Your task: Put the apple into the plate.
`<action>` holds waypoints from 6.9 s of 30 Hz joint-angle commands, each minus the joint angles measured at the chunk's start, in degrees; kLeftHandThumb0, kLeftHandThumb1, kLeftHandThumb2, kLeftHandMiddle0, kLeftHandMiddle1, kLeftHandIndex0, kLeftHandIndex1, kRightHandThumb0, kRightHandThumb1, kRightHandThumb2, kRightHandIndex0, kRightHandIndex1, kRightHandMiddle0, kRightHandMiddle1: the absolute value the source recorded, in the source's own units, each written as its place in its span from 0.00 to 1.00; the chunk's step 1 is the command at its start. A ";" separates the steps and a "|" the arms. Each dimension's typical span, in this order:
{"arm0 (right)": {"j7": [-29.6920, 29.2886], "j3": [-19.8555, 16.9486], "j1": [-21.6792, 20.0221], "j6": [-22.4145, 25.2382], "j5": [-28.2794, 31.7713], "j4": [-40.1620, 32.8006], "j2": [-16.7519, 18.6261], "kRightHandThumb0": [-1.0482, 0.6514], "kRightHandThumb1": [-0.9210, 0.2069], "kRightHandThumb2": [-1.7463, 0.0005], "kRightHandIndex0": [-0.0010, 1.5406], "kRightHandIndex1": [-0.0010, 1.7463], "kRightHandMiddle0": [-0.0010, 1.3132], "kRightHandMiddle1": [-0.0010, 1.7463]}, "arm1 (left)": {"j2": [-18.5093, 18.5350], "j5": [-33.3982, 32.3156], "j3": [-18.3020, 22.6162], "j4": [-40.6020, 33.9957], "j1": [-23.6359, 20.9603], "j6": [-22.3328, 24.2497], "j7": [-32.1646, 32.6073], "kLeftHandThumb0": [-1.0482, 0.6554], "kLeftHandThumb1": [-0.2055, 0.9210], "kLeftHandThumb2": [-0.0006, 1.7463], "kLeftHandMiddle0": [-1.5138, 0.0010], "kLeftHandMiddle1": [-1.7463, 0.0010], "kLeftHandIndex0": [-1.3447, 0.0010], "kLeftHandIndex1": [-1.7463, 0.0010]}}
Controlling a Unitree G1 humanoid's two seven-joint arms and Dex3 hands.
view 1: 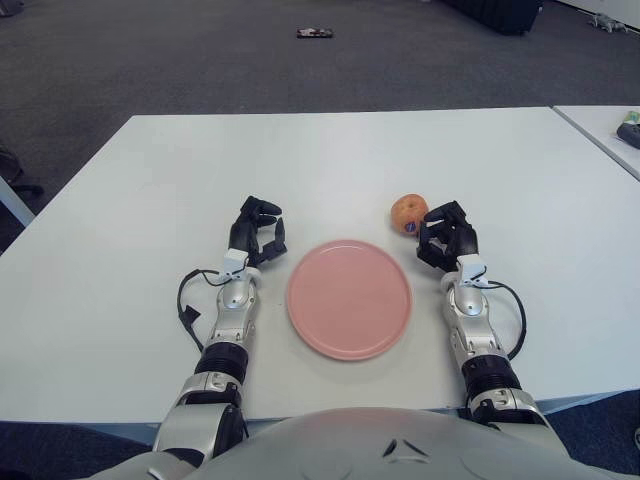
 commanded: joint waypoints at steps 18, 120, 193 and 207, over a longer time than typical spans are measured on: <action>13.37 4.22 -8.48 7.32 -12.22 -15.08 -21.58 0.15 0.24 0.49 0.00 0.48 0.00 0.62 | -0.80 0.08 -0.35 -0.21 0.36 1.27 0.00 0.36 0.58 0.67 0.42 0.00 0.62 0.00; 17.17 46.14 -38.78 -4.48 -37.18 38.98 -19.48 0.10 0.43 0.47 0.00 0.00 0.00 0.00 | -2.41 0.99 -0.55 -3.43 4.31 2.30 2.39 0.36 0.57 0.67 0.47 0.00 0.62 0.00; 15.46 50.27 -48.23 5.62 -42.75 47.42 -10.16 0.35 0.68 0.23 0.04 0.91 0.04 0.98 | -2.86 0.12 -0.46 -3.48 6.53 -1.19 3.86 0.36 0.57 0.68 0.43 0.00 0.62 0.00; 10.85 49.83 -47.22 7.53 -43.42 47.70 -9.34 0.61 0.67 0.14 0.48 0.99 0.35 1.00 | -2.74 0.45 -0.45 -5.88 7.75 1.38 4.17 0.36 0.59 0.66 0.44 0.00 0.63 0.00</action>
